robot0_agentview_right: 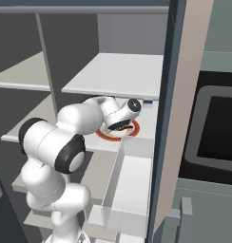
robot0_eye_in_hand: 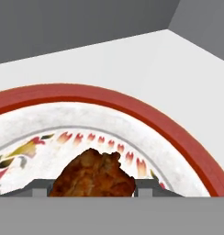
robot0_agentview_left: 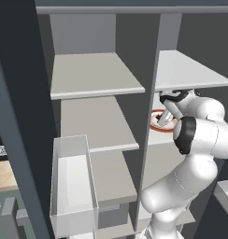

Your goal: Retrieve the chicken drumstick from the fridge and place it on the saucepan with marinade on the stove.

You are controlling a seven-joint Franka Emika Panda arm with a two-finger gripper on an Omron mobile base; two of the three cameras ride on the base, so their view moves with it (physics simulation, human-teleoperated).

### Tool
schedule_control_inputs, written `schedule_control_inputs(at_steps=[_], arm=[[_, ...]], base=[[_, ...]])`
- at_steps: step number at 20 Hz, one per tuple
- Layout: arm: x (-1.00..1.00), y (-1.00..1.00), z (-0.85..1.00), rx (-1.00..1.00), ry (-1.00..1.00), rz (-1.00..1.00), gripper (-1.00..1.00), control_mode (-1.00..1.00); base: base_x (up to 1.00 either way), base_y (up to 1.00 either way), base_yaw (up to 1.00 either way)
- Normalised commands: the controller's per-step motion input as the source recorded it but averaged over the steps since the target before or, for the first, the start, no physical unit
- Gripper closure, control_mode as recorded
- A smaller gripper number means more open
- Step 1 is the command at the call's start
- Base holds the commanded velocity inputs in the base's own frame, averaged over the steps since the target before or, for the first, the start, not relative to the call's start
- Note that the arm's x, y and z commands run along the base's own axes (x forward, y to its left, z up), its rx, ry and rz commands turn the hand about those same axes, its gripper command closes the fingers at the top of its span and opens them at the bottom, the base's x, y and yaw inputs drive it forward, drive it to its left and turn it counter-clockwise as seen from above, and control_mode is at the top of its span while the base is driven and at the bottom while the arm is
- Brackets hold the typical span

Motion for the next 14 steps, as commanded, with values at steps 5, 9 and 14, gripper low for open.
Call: schedule_control_inputs(at_steps=[5,9,14], arm=[[-0.18,0.00,0.00,0.00,0.00,0.00,1.00,-1.00],[-0.36,0.02,0.09,0.00,0.00,0.02,1.00,-1.00],[-0.46,0.04,0.11,0.00,0.00,0.01,1.00,-1.00]], base=[[0.00,0.00,0.00],[0.00,0.00,0.00],[0.00,0.00,0.00]])
